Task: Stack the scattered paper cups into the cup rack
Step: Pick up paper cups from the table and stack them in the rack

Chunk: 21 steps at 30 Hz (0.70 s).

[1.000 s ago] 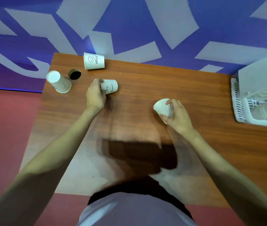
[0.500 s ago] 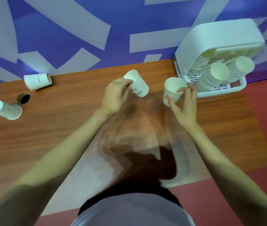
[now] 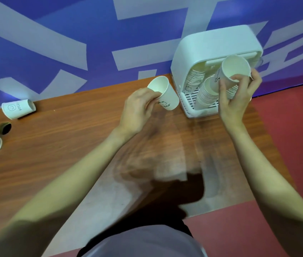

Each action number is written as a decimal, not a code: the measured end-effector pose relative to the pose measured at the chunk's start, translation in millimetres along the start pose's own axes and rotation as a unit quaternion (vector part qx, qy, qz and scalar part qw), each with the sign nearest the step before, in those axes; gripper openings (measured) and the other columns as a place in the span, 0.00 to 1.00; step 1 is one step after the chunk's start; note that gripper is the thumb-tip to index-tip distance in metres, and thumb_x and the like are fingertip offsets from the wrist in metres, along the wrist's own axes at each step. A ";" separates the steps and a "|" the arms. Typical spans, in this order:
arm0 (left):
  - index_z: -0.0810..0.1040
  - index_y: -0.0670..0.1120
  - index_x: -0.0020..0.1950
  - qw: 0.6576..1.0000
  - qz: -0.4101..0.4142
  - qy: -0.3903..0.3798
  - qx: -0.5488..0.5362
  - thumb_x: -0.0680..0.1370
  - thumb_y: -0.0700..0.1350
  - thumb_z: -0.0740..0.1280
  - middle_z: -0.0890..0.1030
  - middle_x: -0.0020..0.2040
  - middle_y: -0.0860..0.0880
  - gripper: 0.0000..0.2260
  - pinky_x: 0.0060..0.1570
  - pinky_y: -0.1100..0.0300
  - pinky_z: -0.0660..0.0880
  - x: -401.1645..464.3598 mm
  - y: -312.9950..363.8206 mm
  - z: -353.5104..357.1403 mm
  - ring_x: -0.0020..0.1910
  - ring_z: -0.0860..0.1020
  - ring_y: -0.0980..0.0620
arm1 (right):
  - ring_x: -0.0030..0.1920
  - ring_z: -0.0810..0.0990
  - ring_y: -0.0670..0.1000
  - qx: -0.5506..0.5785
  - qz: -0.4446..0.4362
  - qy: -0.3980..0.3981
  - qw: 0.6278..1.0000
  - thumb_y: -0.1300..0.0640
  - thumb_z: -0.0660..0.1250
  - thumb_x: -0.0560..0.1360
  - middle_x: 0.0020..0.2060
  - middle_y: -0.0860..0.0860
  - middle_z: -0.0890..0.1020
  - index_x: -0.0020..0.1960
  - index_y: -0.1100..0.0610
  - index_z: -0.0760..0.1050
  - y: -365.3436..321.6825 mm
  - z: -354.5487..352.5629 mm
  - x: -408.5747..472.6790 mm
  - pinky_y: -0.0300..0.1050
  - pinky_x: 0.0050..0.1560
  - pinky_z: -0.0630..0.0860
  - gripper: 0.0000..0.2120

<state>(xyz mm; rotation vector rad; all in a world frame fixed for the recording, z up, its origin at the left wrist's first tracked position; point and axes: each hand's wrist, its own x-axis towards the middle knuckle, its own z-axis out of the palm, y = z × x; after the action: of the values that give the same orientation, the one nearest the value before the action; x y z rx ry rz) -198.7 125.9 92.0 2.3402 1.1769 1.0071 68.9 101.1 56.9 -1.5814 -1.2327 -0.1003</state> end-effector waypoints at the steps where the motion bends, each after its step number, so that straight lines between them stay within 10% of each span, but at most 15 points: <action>1: 0.82 0.39 0.49 1.000 0.001 0.001 0.002 0.76 0.38 0.68 0.83 0.45 0.44 0.05 0.44 0.52 0.76 3.4 2.5 1.1 0.44 0.80 0.44 | 0.60 0.70 0.51 -0.002 0.004 -0.015 1.000 0.54 0.68 0.77 0.60 0.66 0.67 0.50 0.67 0.72 4.3 1.4 -0.9 0.43 0.63 0.69 0.15; 7: 0.82 0.40 0.50 1.000 0.000 0.030 0.006 0.75 0.38 0.69 0.83 0.45 0.45 0.05 0.45 0.53 0.76 21.9 15.7 7.2 0.44 0.80 0.45 | 0.61 0.64 0.45 -0.013 0.019 -0.068 0.997 0.56 0.67 0.77 0.61 0.66 0.67 0.52 0.67 0.71 20.2 12.3 -9.4 0.30 0.64 0.62 0.14; 15: 0.82 0.39 0.49 0.998 0.015 0.057 0.007 0.75 0.37 0.69 0.83 0.45 0.44 0.05 0.45 0.54 0.76 35.0 33.0 21.5 0.44 0.81 0.46 | 0.62 0.68 0.54 -0.008 0.021 -0.064 0.998 0.54 0.67 0.76 0.60 0.64 0.68 0.52 0.64 0.71 29.4 19.5 -6.7 0.46 0.61 0.70 0.13; 21: 0.82 0.39 0.49 0.998 0.019 0.057 0.012 0.75 0.37 0.69 0.83 0.45 0.44 0.05 0.44 0.53 0.77 46.0 40.4 31.6 0.44 0.81 0.46 | 0.68 0.65 0.64 -0.136 0.051 -0.209 0.967 0.50 0.64 0.78 0.66 0.66 0.66 0.61 0.64 0.71 47.2 21.4 -21.3 0.58 0.66 0.61 0.20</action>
<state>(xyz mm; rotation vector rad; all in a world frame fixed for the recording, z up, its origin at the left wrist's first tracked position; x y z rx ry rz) -134.6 138.9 113.4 2.3600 1.1962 1.1607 83.0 109.0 3.2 -1.9698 -1.5059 0.1445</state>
